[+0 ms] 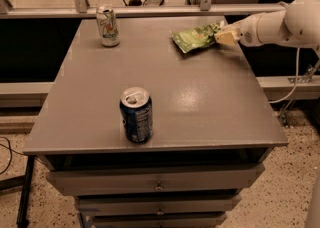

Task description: Move green jalapeno chip bag near pepsi can

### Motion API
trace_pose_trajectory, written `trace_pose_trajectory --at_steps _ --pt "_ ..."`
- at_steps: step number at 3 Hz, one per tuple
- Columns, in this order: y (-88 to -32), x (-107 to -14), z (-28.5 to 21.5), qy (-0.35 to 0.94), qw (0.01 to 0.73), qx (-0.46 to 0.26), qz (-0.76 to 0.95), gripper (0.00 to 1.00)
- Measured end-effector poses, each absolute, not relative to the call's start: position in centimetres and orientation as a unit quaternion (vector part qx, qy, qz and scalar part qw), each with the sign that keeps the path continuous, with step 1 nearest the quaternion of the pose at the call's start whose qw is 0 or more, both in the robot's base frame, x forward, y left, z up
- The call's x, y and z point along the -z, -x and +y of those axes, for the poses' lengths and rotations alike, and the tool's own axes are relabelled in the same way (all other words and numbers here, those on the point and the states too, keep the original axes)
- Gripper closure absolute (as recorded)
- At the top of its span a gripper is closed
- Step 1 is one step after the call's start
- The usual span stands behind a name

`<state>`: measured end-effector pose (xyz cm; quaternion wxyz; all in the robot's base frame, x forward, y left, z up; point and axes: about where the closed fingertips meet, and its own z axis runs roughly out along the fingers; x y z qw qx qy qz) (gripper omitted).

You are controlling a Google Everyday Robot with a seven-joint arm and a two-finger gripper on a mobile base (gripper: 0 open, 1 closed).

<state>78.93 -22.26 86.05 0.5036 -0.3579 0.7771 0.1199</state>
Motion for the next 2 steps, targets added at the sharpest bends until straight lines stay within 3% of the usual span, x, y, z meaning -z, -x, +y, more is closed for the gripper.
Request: trace_pose_trajectory --at_steps 1,2 --pt "-76.7 -88.9 -21.5 0.367 0.522 -0.136 0.758 1.0" --pt "-73.2 -90.4 -20.3 0.374 0.515 -0.181 0.75 1.0"
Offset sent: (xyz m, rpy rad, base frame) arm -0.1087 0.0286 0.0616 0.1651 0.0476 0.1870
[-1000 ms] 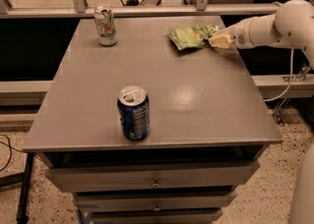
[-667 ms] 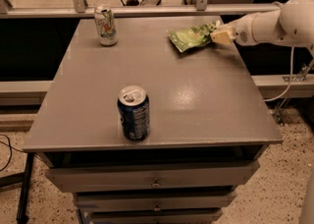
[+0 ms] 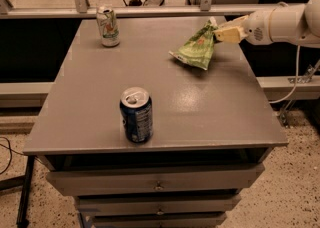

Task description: Move green jalapeno chip bag near pepsi can

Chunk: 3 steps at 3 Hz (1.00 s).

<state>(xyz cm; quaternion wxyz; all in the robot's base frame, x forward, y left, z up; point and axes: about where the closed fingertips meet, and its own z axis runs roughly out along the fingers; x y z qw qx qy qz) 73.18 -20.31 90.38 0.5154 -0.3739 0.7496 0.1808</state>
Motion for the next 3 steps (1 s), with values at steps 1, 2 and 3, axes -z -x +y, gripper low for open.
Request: trace_pose_trajectory --at_steps 1,2,3 --pt "-68.9 -89.4 -19.1 0.379 0.485 -0.231 0.753 1.0" --pt "-65.3 -87.6 -18.1 0.381 0.455 -0.275 0.756 1.0" --pt "-63.5 -86.5 -16.9 0.381 0.441 -0.305 0.753 1.0"
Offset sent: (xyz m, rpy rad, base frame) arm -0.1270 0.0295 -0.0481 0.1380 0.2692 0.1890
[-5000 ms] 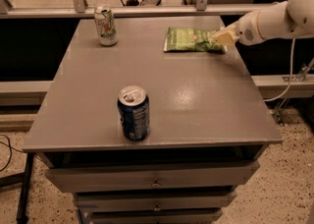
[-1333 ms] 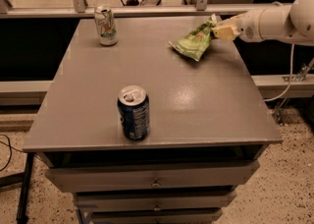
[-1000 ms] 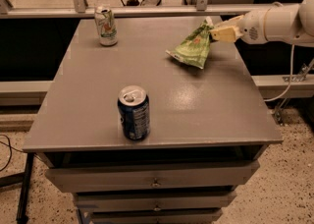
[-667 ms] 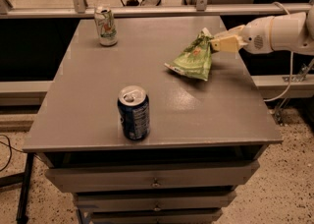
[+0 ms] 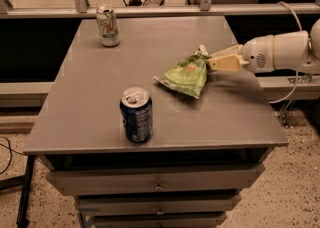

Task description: Move green jalapeno chip bag near pepsi can

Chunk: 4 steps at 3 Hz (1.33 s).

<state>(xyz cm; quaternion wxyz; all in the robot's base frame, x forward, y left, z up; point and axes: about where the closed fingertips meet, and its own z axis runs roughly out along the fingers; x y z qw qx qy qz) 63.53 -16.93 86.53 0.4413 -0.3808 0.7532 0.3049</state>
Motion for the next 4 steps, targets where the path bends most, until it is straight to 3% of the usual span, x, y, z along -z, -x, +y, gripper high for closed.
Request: trace_pose_trajectory --at_steps 3,4 --pt "-60.5 -88.4 -13.0 0.411 0.452 -0.339 0.715 1.0" --pt "-60.2 -88.5 -12.5 0.413 0.448 -0.339 0.717 0.82"
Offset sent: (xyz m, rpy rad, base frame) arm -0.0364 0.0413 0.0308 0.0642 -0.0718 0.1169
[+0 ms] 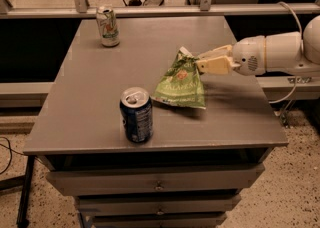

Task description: Move green jalapeno chip bag near pepsi can

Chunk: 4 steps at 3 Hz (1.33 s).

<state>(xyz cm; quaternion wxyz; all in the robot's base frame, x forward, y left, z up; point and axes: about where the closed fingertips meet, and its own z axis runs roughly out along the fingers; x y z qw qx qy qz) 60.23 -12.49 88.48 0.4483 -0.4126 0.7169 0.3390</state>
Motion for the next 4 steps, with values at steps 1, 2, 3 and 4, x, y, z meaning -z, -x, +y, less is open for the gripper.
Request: trace_pose_trajectory --at_steps 1,2,3,4 --pt "-59.8 -88.4 -11.9 0.408 0.446 -0.346 0.718 0.59" --pt "-59.3 -88.6 -11.0 0.403 0.444 -0.359 0.715 0.35" --pt "-58.7 -88.9 -10.4 0.4 0.442 -0.37 0.712 0.12" --pt "-58.6 -89.0 -10.4 0.401 0.442 -0.367 0.713 0.0"
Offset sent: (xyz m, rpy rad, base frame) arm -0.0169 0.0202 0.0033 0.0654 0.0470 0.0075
